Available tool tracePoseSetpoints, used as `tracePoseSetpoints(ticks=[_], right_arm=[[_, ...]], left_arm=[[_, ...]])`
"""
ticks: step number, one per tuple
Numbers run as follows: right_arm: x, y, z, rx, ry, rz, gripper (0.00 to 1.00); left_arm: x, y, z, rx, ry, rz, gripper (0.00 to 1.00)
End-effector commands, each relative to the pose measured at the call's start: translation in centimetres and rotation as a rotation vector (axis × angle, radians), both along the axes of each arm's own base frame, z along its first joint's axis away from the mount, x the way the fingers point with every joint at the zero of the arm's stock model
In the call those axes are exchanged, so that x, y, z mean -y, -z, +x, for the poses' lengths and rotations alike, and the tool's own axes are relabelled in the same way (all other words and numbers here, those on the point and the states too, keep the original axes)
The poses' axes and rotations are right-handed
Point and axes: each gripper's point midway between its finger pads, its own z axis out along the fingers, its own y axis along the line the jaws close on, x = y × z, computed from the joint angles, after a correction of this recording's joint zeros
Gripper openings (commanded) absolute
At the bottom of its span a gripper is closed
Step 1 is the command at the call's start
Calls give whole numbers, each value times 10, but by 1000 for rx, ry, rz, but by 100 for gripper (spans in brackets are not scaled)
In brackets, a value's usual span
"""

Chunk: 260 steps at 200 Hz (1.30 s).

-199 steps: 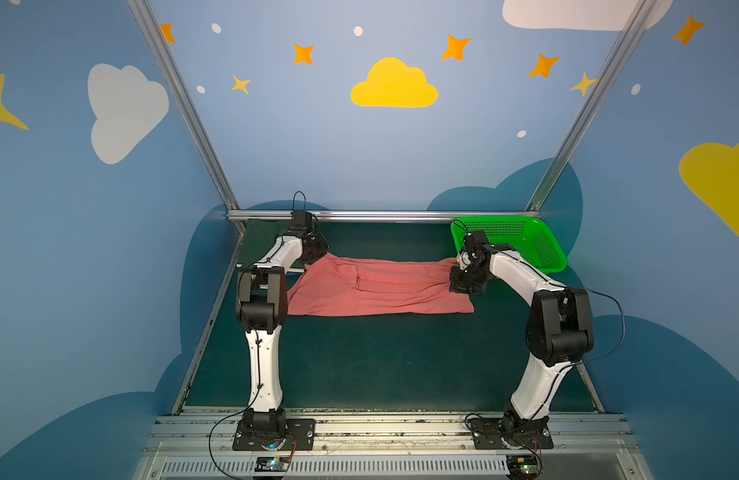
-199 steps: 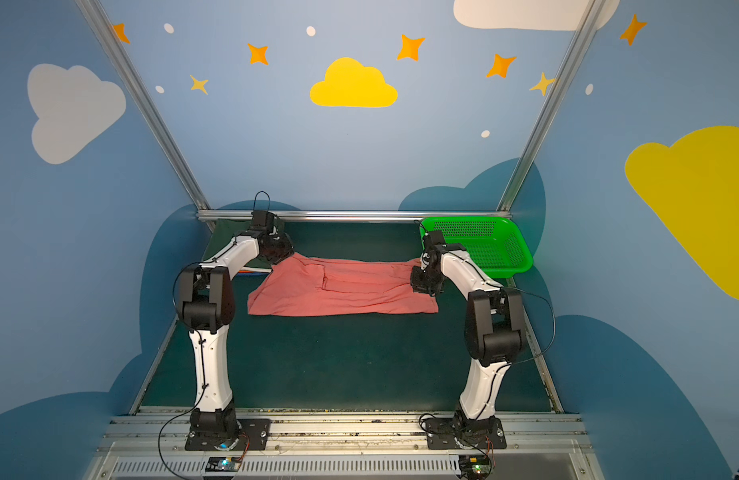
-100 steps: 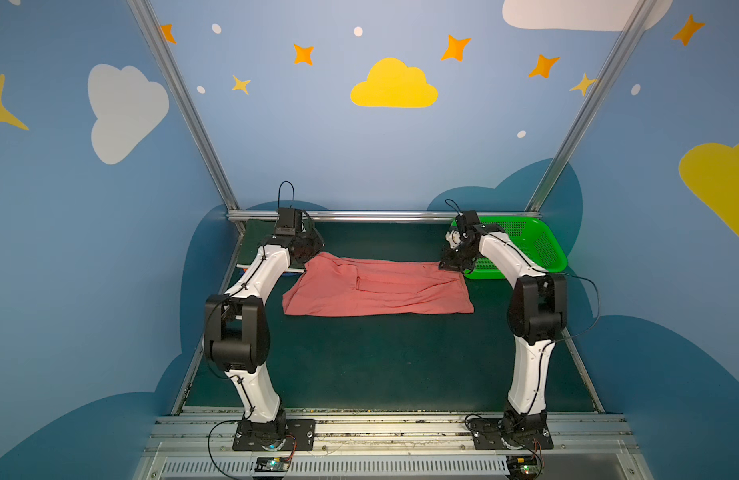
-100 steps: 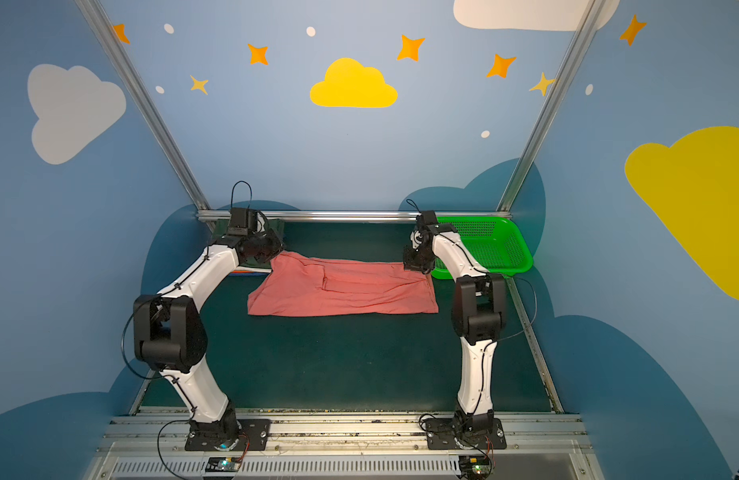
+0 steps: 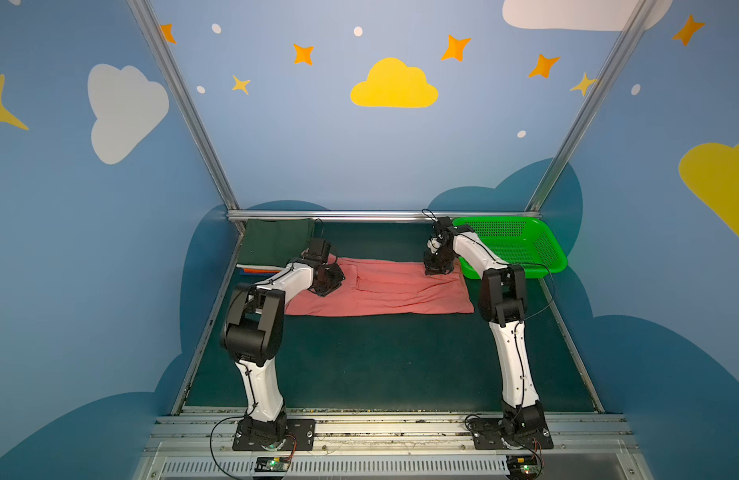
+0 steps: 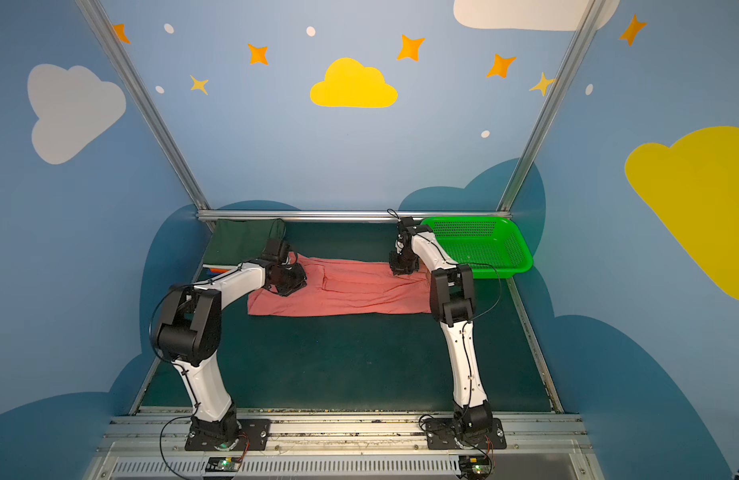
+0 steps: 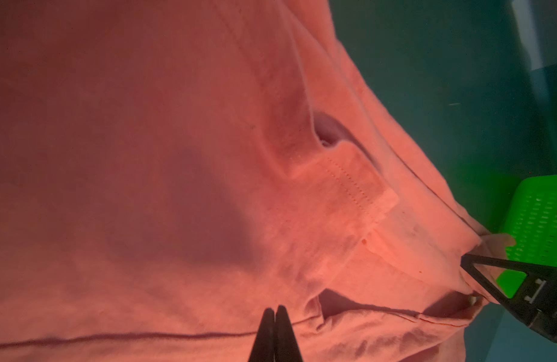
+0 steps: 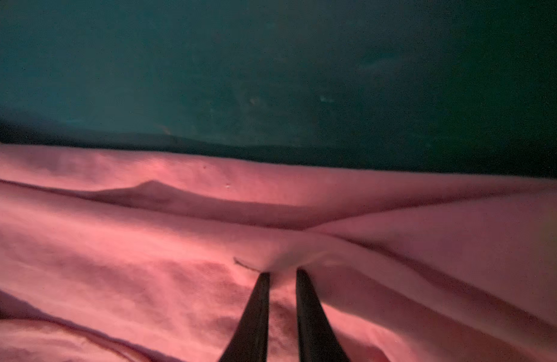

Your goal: Fold and stack the t-shirts

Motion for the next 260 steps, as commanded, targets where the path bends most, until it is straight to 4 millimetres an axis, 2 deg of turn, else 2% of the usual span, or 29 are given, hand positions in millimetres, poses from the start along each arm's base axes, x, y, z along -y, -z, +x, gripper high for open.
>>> tracePoseSetpoints(ticks=[1, 44, 69, 104, 133, 153, 183, 220, 232, 260], right_arm=[[10, 36, -45, -135, -12, -113, 21], [27, 45, -103, -182, 30, -146, 22], [35, 46, -139, -221, 55, -134, 22], [43, 37, -194, -249, 105, -117, 23], [47, 24, -238, -246, 153, -94, 23], [51, 22, -263, -259, 160, -104, 23], [47, 23, -294, -282, 146, -110, 23], [14, 26, -328, -304, 80, -76, 23], [2, 25, -336, -307, 57, -72, 24], [-22, 25, -352, -313, 1, -71, 26]], left_arm=[[-3, 8, 10, -5, -26, 14, 6], [-2, 29, 19, -54, -9, 49, 6], [5, 42, 20, -80, 9, 63, 6], [40, 60, 10, -117, 80, 70, 6], [82, 83, -7, -163, 165, 67, 6], [107, 94, -7, -187, 209, 71, 6], [132, 93, 15, -172, 233, 76, 5], [151, 83, 59, -144, 262, 88, 6], [161, 75, 74, -119, 284, 74, 6], [188, 71, 97, -73, 320, -20, 6]])
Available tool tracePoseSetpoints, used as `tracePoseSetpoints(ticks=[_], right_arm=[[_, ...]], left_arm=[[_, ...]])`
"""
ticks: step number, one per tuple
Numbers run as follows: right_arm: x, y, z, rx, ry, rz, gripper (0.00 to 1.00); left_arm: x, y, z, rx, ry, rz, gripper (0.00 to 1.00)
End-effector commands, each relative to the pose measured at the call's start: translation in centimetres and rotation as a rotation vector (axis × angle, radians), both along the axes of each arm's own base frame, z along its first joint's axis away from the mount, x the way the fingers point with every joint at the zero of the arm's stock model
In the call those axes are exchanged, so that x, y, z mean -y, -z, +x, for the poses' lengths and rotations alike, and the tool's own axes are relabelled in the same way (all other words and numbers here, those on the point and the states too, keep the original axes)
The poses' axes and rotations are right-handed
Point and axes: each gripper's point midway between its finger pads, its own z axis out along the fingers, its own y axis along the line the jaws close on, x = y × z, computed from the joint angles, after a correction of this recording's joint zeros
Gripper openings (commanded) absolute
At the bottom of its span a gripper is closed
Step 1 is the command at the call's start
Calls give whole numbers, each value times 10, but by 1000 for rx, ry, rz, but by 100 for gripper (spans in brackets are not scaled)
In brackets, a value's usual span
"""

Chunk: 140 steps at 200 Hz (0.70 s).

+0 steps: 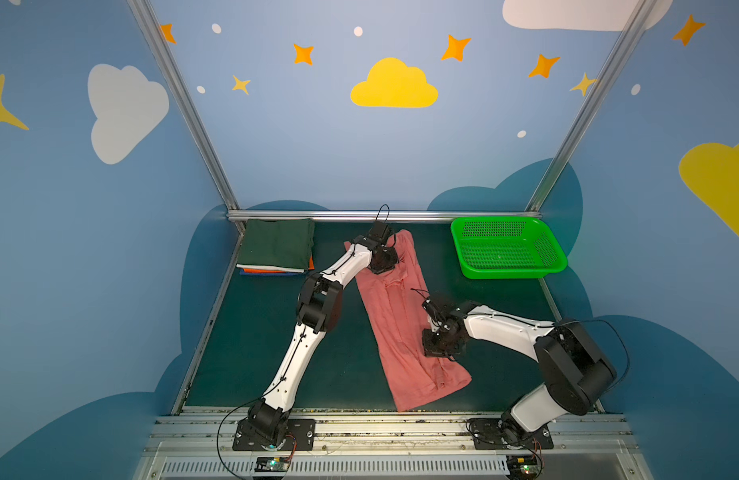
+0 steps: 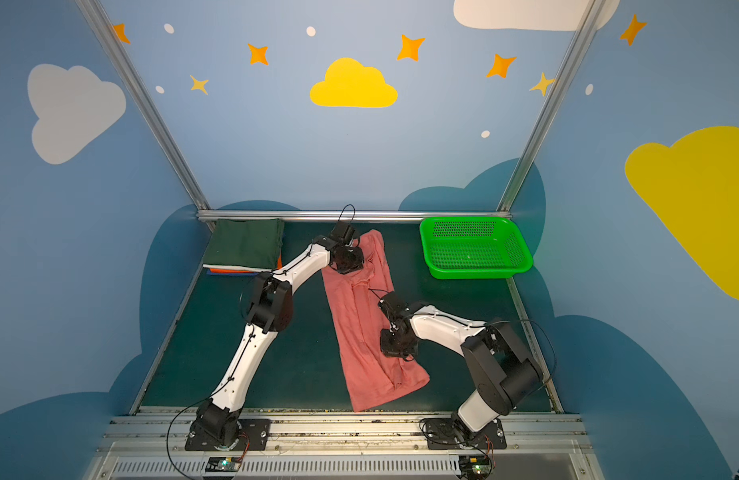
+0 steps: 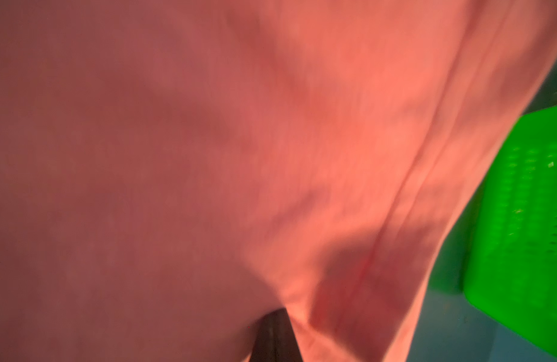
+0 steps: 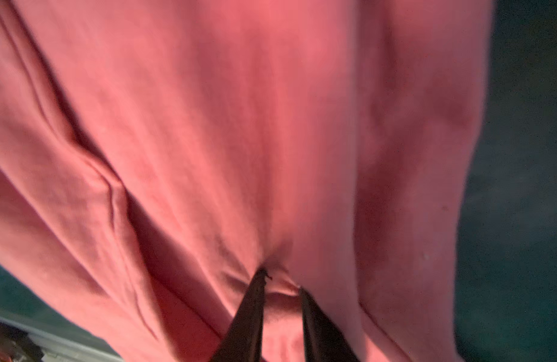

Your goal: Fold and stack the t-shirts

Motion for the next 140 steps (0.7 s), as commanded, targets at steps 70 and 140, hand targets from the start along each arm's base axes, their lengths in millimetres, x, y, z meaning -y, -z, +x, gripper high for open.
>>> tracePoseSetpoints(ticks=[70, 140], right_arm=[[-47, 26, -53, -189, -139, -14, 30], [-66, -9, -36, -103, -195, 40, 40]], left_arm=[[2, 38, 13, -64, 22, -113, 8], [-1, -38, -2, 6, 127, -106, 26]])
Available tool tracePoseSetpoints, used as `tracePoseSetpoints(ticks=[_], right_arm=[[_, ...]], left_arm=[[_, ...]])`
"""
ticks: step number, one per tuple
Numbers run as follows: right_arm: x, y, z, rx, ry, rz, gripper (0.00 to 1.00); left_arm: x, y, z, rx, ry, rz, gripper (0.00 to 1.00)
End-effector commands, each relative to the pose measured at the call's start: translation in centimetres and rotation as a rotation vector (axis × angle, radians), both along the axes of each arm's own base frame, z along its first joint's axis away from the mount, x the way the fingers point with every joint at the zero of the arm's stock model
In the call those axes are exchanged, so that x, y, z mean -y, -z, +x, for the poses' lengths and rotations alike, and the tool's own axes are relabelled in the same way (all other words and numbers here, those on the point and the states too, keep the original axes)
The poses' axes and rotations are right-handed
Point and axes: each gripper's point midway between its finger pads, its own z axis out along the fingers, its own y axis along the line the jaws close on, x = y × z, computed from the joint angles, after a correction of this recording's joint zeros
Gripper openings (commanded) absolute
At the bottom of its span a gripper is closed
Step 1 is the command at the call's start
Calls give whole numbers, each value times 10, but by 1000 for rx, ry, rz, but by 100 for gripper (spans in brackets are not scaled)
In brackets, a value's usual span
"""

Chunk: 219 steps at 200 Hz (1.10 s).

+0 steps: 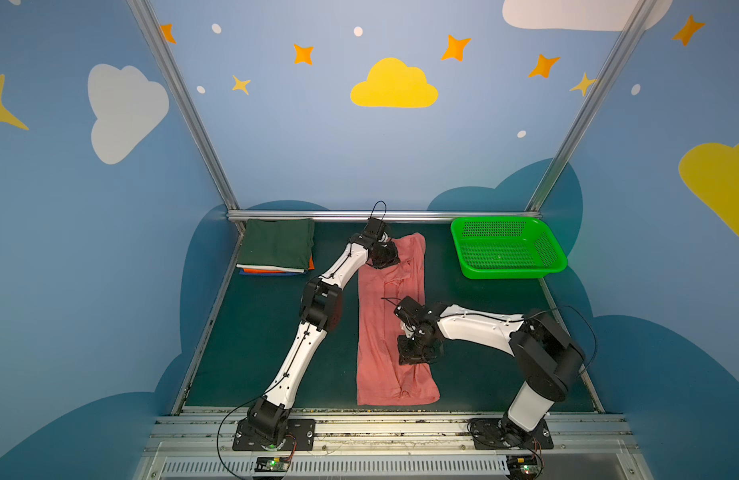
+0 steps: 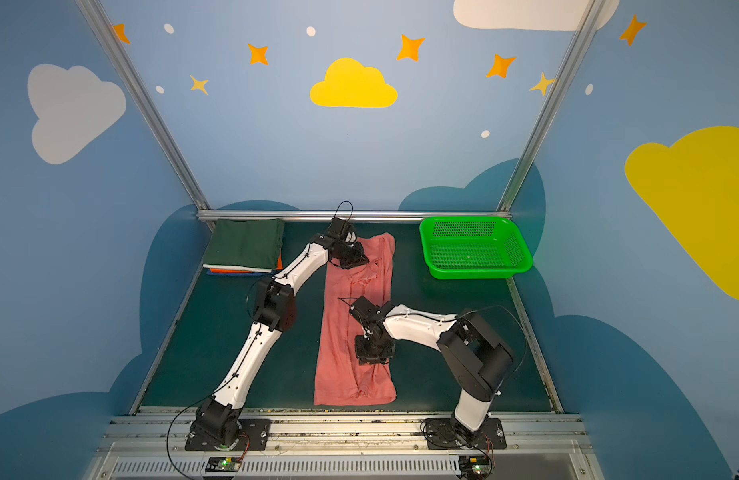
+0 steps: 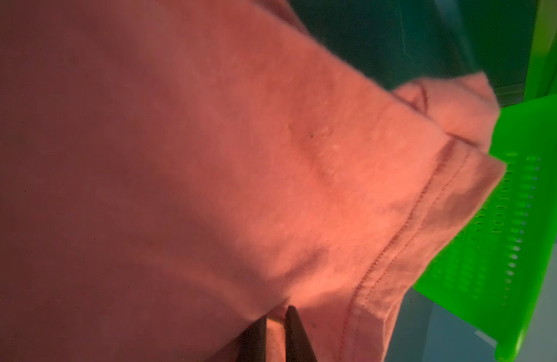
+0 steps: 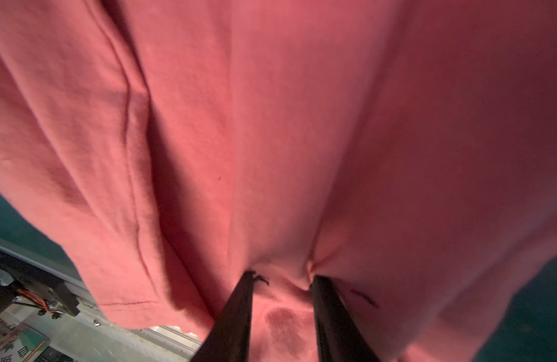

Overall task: Fold and stack the t-shirts
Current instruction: 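Pull the shirt's near end with both grippers toward the robot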

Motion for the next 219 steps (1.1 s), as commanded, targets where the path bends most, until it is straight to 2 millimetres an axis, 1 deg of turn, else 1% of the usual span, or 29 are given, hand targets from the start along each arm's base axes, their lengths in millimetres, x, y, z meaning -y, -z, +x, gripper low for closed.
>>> tracePoseSetpoints(ticks=[1, 31, 44, 51, 62, 76, 87, 91, 100, 108, 109, 113, 114, 116, 125, 127, 130, 133, 142, 153, 160, 163, 165, 169, 176, 184, 199, 208, 219], right_arm=[[1, -5, -14, -23, -60, -19, 40], [2, -40, -8, 56, -72, 15, 45], [5, -54, -8, 87, -70, 39, 48], [8, -62, -9, 106, -67, 51, 48], [13, -72, -11, 131, -58, 65, 50], [24, -83, -14, 164, -41, 70, 52], [36, -88, -17, 184, -18, 66, 54], [41, -88, -18, 191, -10, 62, 54], [52, -89, -22, 202, 12, 53, 56], [61, -86, -25, 207, 34, 46, 56], [63, -85, -26, 205, 39, 44, 56], [67, -83, -27, 206, 55, 38, 56], [69, -83, -28, 207, 59, 38, 56], [71, -81, -28, 206, 67, 36, 56], [79, -75, -34, 195, 93, 32, 56], [81, -74, -35, 193, 96, 32, 56], [83, -71, -37, 188, 102, 31, 56], [85, -69, -38, 183, 106, 30, 56], [90, -61, -44, 167, 115, 27, 57], [94, -51, -51, 143, 120, 26, 58], [94, -47, -54, 128, 116, 33, 60], [92, -47, -55, 126, 112, 45, 60], [95, -41, -59, 111, 110, 33, 61], [97, -36, -62, 99, 108, 29, 61], [97, -30, -65, 83, 109, 33, 61], [98, -24, -69, 62, 114, 36, 61], [98, -16, -76, 37, 115, 45, 61], [98, -14, -78, 33, 118, 47, 61], [99, -13, -79, 34, 119, 53, 61]], left_arm=[[-10, -34, -16, 16, 47, 46, 26], [-20, -83, -32, 81, 68, 84, 40], [-25, -101, -40, 108, 75, 103, 50], [-28, -108, -44, 119, 79, 117, 53], [-34, -121, -52, 132, 81, 137, 56], [-43, -129, -67, 126, 86, 168, 58], [-53, -136, -81, 127, 82, 198, 59], [-58, -136, -87, 120, 78, 212, 59], [-68, -139, -101, 122, 59, 234, 63], [-77, -140, -115, 119, 38, 240, 66], [-78, -138, -117, 114, 35, 242, 67], [-81, -141, -125, 118, 27, 235, 68], [-82, -139, -127, 113, 27, 238, 68], [-84, -144, -130, 124, 20, 232, 69], [-95, -142, -153, 109, -6, 233, 70], [-97, -145, -156, 116, -13, 230, 70], [-101, -140, -164, 104, -20, 235, 70], [-104, -141, -173, 104, -27, 232, 71], [-115, -138, -196, 93, -48, 237, 71], [-126, -131, -227, 61, -59, 245, 71], [-132, -122, -248, 23, -66, 251, 69], [-138, -119, -255, 19, -87, 273, 68], [-140, -117, -260, 11, -94, 278, 67], [-143, -110, -271, -8, -104, 285, 65], [-144, -99, -291, -38, -104, 284, 62], [-140, -85, -314, -73, -82, 282, 62], [-142, -60, -356, -148, -59, 326, 61], [-146, -48, -377, -181, -47, 357, 63], [-152, -38, -396, -209, -53, 387, 66]])
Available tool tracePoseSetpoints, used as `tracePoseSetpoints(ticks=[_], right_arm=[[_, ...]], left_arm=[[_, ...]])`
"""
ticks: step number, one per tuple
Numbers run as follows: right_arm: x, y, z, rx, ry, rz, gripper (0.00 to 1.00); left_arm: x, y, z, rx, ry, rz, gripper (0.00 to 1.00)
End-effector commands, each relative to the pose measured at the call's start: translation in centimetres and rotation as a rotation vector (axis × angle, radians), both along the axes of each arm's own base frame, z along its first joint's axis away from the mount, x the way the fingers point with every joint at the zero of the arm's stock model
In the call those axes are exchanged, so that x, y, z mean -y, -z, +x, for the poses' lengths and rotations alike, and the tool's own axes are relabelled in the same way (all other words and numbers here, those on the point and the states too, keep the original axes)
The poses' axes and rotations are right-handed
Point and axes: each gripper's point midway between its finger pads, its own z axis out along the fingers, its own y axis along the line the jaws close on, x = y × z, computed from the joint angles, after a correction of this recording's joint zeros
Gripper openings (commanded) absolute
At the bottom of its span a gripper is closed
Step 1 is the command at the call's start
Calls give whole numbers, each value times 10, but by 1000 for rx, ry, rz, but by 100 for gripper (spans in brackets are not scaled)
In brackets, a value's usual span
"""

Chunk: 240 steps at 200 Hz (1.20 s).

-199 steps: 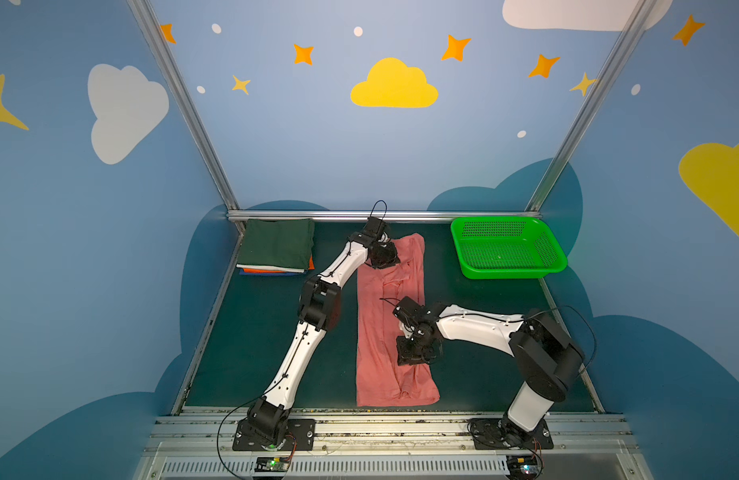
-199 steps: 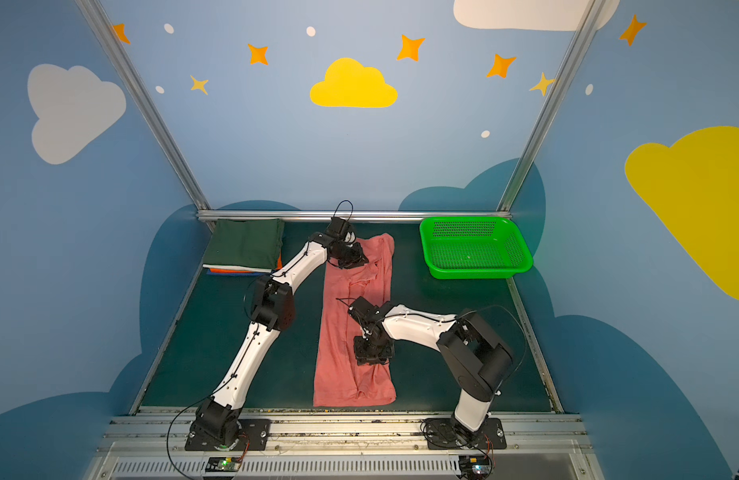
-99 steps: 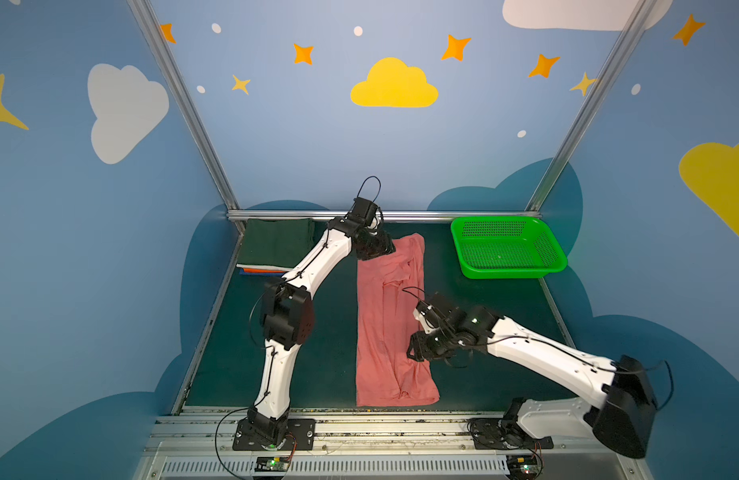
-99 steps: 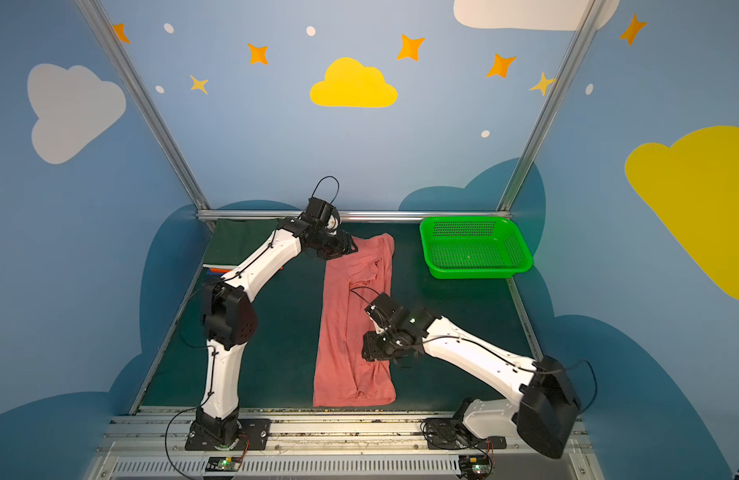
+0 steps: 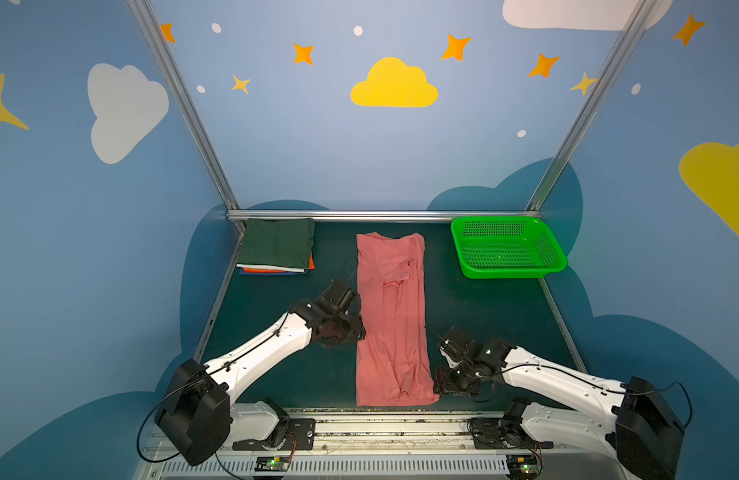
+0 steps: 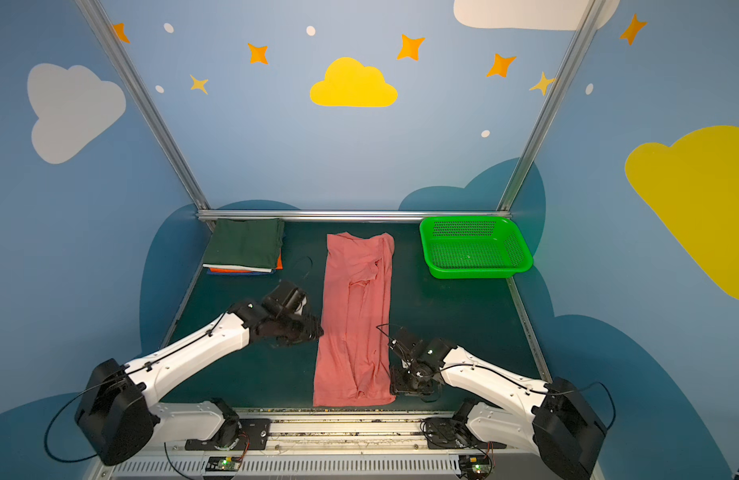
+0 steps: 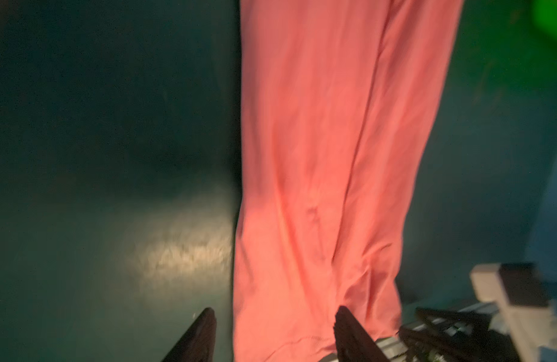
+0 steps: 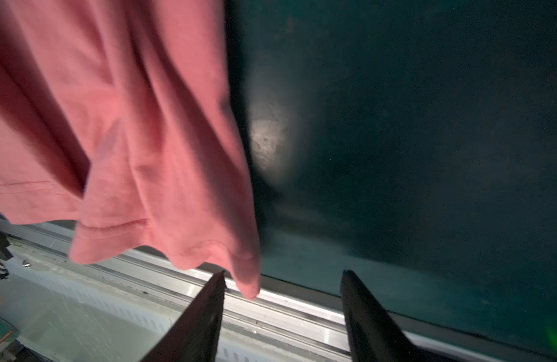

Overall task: Fold and stack the t-shirts
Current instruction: 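Pull the shirt's near end with both grippers toward the robot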

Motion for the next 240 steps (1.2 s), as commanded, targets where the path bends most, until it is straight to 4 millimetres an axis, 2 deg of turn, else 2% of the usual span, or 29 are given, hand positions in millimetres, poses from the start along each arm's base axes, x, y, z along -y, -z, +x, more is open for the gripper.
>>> tracePoseSetpoints(ticks=[1, 30, 73, 85, 113, 142, 172, 204, 240], right_arm=[[-9, -2, -1, -1, 16, 61, 61], [-14, -1, 0, 8, 26, 94, 62], [-23, 7, -1, -20, 26, 121, 60], [-25, 8, -2, -32, 23, 127, 54], [-27, 8, -5, -40, 20, 136, 31], [-26, 11, -10, -50, 32, 137, 13], [-22, 12, -15, -47, 64, 145, 0], [-17, 11, -20, -37, 97, 155, 0], [-11, 8, -23, -31, 112, 148, 0]], left_arm=[[-17, 24, -37, -76, -78, 75, 67], [-14, 46, -70, -139, -99, 15, 72], [8, 60, -94, -198, -65, -68, 75], [12, 64, -99, -218, -55, -81, 75], [18, 74, -111, -265, -32, -83, 72], [18, 85, -122, -297, -35, -81, 60], [17, 88, -131, -315, -38, -69, 45], [4, 88, -140, -323, -59, -43, 29], [-2, 78, -137, -282, -97, -73, 11]])
